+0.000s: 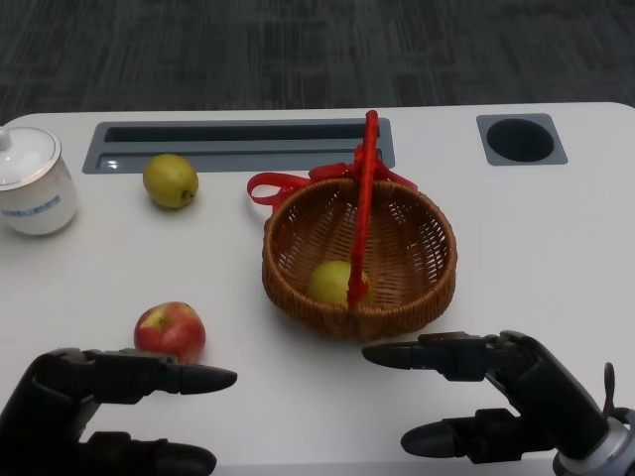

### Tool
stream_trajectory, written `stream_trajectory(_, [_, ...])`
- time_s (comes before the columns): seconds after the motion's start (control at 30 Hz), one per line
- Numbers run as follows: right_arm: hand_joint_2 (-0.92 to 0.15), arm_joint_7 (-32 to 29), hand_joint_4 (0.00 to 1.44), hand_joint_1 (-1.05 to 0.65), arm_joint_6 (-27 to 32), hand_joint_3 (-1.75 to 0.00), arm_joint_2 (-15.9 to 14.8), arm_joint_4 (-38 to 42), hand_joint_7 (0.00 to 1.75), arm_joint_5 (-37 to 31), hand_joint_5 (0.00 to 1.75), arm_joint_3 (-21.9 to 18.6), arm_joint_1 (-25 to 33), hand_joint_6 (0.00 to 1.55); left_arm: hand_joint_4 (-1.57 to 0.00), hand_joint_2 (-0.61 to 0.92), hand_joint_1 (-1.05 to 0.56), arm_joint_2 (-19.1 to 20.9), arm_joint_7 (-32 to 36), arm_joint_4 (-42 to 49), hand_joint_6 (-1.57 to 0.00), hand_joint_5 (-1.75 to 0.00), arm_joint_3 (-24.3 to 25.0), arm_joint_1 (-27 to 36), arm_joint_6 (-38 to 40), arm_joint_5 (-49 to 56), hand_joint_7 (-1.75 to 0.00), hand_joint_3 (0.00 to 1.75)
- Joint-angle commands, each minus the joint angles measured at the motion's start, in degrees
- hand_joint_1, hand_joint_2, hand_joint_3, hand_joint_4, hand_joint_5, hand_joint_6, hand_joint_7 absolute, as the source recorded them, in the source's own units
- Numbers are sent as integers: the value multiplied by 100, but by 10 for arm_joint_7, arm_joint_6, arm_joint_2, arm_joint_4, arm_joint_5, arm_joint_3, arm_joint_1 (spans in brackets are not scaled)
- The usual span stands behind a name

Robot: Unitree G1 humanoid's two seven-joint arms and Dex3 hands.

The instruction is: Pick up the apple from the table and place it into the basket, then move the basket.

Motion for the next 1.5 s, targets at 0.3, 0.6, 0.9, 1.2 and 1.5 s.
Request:
stream_trajectory(0.3, [-84,-8,83,-40,-4,0,-8,2,0,-1,0,-12,-7,77,-115,70,-40,10,1,-5,-109,-1,1,-1,-1,1,0,0])
stream_trajectory(0.6, [-84,-7,83,-40,-4,0,-9,0,0,0,0,-11,-5,77,-114,70,-39,9,-3,-1,-108,0,-2,-3,-4,-6,0,0])
stream_trajectory(0.9, [-84,-5,83,-39,-2,0,-10,-2,0,3,0,-9,-4,77,-64,69,-75,-10,97,56,-60,0,82,-45,-109,166,0,0])
stream_trajectory(1.2, [-84,1,82,-38,2,0,-12,-7,0,9,0,-4,-1,76,-41,69,-82,36,237,205,-40,-1,135,-150,-152,360,-1,0])
stream_trajectory(1.5, [-83,3,82,-38,5,0,-14,-10,0,13,0,-4,3,76,-47,66,-77,83,409,358,-42,-3,72,-229,-129,507,-1,0])
